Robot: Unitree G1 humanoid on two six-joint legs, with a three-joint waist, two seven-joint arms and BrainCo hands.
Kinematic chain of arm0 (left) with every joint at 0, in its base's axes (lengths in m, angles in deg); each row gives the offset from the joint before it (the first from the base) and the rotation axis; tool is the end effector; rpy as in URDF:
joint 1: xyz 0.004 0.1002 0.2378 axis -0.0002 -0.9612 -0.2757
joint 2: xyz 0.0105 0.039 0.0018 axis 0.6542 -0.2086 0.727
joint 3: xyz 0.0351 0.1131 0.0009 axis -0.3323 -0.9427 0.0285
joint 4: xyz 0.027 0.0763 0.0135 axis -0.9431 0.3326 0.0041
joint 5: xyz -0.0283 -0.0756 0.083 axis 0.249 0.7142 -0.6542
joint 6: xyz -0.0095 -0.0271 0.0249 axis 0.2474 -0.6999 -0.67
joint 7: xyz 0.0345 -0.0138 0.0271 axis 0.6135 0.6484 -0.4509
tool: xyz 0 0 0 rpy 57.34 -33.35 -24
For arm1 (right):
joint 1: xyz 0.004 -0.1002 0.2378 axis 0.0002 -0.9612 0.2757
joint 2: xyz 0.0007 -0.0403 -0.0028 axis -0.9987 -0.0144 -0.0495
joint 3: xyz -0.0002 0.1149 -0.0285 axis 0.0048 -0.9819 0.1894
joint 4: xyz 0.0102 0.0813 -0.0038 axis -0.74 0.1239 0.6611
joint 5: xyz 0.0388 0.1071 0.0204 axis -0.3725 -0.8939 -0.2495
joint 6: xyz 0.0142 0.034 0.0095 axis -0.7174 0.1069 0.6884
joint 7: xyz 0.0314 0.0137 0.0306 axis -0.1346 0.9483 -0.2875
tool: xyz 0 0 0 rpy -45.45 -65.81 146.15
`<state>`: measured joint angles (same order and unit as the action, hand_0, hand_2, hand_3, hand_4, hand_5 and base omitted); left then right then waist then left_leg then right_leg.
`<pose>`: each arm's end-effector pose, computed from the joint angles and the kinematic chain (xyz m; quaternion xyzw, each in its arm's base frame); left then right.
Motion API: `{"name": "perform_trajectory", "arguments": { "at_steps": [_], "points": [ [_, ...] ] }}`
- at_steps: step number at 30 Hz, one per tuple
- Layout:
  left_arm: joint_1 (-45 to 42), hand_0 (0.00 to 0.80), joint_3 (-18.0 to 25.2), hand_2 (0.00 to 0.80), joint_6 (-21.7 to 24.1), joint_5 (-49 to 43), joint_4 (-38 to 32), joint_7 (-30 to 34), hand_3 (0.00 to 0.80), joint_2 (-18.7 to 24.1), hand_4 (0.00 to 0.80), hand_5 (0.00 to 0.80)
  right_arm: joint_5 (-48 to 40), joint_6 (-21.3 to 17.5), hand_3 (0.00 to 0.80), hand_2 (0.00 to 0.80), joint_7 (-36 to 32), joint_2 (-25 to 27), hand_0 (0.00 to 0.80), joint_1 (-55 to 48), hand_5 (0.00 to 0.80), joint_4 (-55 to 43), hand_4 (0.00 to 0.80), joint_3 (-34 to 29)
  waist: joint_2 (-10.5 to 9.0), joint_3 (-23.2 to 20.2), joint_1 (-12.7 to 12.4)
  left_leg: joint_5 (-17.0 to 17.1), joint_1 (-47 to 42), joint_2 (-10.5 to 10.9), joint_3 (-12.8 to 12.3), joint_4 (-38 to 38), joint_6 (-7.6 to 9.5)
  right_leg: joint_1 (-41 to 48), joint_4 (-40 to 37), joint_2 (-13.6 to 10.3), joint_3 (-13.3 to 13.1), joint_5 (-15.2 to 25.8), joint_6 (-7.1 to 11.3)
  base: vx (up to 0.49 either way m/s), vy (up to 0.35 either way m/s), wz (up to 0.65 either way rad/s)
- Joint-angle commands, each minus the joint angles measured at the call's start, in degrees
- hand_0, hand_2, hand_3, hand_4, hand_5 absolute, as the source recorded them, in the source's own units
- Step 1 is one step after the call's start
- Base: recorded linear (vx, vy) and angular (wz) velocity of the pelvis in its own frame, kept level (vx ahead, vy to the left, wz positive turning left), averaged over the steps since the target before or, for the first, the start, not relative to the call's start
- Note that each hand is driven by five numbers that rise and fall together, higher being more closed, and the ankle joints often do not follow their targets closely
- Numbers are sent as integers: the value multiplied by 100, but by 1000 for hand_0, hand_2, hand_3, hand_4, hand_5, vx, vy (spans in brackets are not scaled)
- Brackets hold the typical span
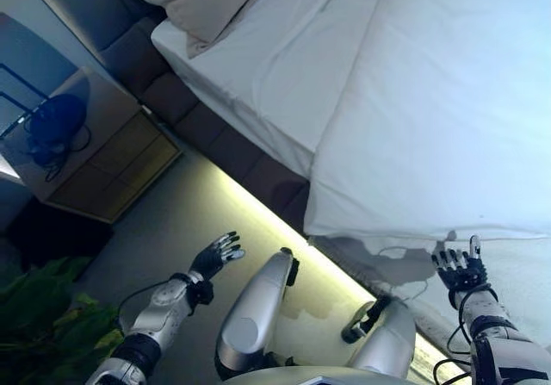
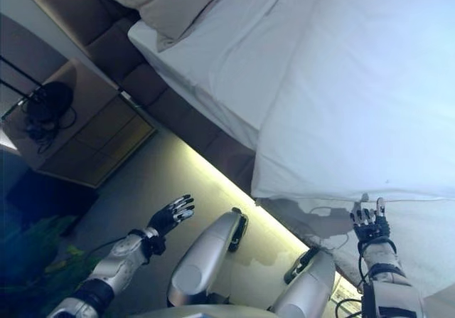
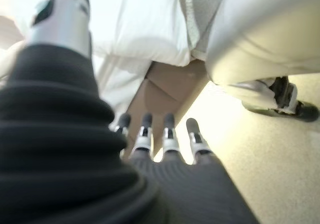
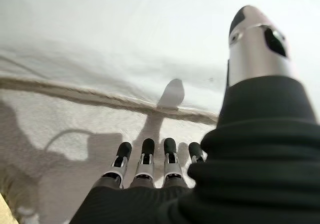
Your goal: Make the bed neatly
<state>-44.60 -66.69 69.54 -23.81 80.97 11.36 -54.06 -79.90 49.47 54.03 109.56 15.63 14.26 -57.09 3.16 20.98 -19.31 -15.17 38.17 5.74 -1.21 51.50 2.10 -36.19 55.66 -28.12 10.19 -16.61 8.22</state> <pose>0.1997 0.2123 -0.0538 -0.0772 0.2442 -0.1658 0.9523 0.1951 -0.3448 -0.0486 0.4983 0.1278 -0.3452 0.7850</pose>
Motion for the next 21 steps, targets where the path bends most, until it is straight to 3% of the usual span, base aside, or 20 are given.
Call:
{"name": "perform_trajectory", "arguments": {
  "at_steps": [1,21],
  "points": [
    [96,0,123,0,219,240,-217,71,0,-31,0,0,-237,-144,0,0,-140,560,0,286,0,37,0,-60,197,39,-49,100,48,-301,-62,-57,-28,-717,-550,179,-273,1822,545,-14,14,9],
    [-96,0,201,0,170,234,-155,269,0,108,0,0,75,27,0,0,-202,947,0,597,0,-209,0,-226,188,-46,-110,84,242,-156,-54,164,64,-968,-296,167,-335,1910,524,21,8,4]
  ]
}}
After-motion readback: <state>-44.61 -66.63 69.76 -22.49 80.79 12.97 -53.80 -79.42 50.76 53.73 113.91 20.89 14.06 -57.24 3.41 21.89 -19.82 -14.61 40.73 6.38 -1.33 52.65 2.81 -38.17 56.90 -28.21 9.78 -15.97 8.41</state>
